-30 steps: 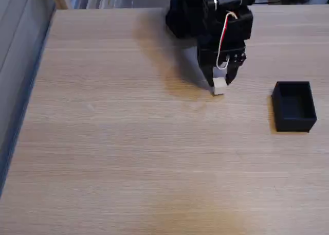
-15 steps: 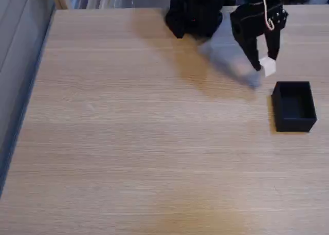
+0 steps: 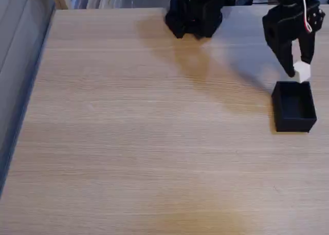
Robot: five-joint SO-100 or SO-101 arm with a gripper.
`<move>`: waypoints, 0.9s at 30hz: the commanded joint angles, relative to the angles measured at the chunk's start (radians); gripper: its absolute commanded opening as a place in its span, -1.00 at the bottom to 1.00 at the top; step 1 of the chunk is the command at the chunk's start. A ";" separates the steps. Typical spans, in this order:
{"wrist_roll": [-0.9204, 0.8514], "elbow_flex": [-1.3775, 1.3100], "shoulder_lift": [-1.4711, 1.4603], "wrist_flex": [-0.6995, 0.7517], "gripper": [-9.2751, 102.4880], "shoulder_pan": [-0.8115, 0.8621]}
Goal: Pick a white block and place it in the black box.
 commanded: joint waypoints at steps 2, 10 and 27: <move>0.012 -0.051 -0.015 -0.029 -0.78 0.006; 0.046 -0.114 -0.060 -0.043 -0.68 -0.012; 0.120 0.077 0.184 0.008 -0.77 0.091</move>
